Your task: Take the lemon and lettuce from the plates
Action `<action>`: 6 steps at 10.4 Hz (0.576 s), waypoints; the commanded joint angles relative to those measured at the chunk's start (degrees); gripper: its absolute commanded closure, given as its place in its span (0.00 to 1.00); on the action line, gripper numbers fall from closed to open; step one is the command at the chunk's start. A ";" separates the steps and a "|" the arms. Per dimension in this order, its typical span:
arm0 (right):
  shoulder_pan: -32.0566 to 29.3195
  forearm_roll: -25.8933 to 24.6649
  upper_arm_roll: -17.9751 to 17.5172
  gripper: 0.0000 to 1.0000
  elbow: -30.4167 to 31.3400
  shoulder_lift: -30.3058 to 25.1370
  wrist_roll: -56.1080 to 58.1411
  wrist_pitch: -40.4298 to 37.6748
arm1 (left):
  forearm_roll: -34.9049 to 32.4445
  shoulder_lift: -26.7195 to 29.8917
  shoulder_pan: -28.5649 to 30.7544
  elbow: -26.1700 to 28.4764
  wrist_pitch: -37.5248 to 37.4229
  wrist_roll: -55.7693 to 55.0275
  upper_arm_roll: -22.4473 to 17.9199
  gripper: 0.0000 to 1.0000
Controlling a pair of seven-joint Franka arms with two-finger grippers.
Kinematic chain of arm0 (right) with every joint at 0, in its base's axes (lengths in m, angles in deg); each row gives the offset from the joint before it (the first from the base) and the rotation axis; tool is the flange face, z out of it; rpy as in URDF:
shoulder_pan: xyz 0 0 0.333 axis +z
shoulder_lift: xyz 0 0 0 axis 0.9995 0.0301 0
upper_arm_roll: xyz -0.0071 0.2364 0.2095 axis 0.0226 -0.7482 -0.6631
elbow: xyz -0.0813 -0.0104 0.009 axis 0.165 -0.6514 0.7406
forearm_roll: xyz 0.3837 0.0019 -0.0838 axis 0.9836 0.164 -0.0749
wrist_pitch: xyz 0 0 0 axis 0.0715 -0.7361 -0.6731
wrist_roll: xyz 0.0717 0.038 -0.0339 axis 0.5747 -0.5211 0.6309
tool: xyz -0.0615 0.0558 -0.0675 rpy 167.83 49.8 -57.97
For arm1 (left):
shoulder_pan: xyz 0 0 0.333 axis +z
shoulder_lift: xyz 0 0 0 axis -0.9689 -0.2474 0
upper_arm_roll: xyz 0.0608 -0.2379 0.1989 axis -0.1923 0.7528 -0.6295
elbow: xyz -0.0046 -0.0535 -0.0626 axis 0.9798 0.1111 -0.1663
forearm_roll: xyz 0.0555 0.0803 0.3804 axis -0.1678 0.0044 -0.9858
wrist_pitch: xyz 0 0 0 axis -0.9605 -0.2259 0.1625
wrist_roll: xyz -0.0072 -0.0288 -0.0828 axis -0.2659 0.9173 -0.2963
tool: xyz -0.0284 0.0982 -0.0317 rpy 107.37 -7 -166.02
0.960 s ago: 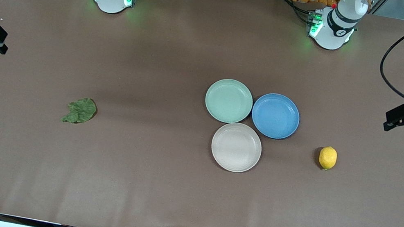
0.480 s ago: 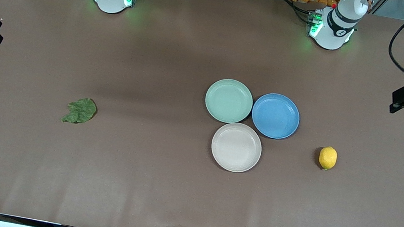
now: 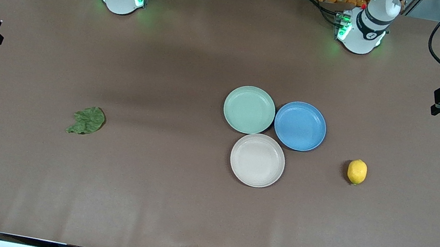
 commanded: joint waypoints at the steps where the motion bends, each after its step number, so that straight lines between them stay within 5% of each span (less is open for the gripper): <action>1: 1.05 1.47 0.89 0.00 -0.84 0.05 0.85 -1.04 | 0.51 1.10 -0.51 0.60 -1.21 4.64 -0.80 0.00; 6: 0.79 1.82 0.54 0.00 -1.19 0.05 0.67 -1.04 | 4.12 1.10 -0.51 0.60 -3.33 4.39 -1.15 0.00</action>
